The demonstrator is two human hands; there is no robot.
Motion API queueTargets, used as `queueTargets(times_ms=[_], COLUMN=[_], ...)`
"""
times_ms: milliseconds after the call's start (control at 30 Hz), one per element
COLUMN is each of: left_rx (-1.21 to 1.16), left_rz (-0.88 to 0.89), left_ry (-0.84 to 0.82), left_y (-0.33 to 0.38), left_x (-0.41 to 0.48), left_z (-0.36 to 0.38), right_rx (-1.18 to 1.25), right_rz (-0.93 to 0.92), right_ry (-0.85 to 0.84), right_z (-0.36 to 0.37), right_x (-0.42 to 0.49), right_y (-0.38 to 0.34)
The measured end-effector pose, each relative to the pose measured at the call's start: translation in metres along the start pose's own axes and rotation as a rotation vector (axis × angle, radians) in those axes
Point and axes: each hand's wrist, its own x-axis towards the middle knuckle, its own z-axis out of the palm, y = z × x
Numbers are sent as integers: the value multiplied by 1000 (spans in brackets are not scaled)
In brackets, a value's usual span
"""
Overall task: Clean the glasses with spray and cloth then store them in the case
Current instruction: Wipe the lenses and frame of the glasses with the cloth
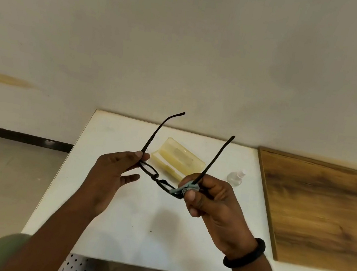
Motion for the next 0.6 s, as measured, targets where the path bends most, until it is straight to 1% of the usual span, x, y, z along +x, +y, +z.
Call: queueTargets(times_ms=[133,200,333,500,600], left_rx=[-79,-100,-145,-169,-144], left_rz=[-63,-54,53,168,224], left_ry=[-39,-16,76,120,188], left_y=[2,3,6,14,17], left_x=[2,1,-1,-5,-5], left_z=[-4,-3,0,5,4], right_rx=[11,3,-45,-65,-56], right_rz=[7,7,23,47,31], right_ry=[119,187,306,489,533], right_z=[-6,-7,-4,-2,-3], right_x=[4,5,5,7,6], right_y=[2,3,5,9,8])
